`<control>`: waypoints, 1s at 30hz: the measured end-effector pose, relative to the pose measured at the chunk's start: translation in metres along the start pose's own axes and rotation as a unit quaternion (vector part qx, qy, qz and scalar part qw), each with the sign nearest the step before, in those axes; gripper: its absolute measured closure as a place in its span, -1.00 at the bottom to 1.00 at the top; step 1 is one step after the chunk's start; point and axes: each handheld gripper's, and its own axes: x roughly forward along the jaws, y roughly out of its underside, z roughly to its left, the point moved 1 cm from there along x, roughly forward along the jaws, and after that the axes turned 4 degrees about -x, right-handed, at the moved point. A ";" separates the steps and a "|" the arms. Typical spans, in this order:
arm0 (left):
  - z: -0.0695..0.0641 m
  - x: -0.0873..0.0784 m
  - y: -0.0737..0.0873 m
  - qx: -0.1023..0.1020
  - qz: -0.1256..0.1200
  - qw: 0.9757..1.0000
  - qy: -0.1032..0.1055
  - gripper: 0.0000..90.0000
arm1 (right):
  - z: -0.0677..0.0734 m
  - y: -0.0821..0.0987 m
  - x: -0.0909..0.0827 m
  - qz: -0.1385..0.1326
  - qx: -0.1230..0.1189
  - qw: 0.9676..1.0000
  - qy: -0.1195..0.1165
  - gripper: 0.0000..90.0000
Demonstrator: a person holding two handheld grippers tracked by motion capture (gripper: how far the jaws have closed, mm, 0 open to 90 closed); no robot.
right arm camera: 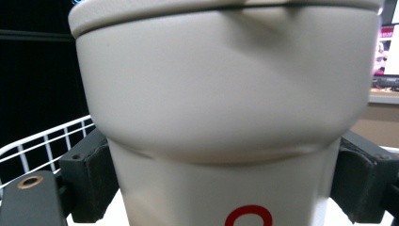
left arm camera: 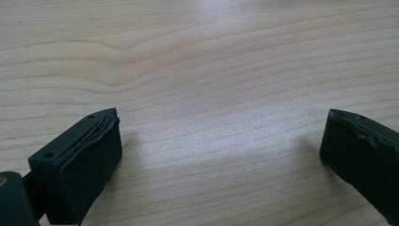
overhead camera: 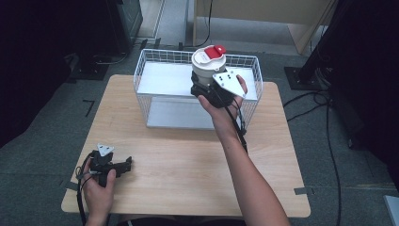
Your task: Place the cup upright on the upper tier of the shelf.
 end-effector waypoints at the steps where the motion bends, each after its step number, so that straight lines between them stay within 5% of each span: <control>1: 0.000 0.000 0.000 0.000 0.000 1.000 0.000 -1.00 | 0.000 0.000 0.003 0.001 0.002 1.000 0.001 -0.75; 30: 0.000 0.000 0.000 0.000 -0.001 1.000 0.000 -1.00 | -0.007 -0.002 0.074 0.039 0.031 0.999 0.018 -0.75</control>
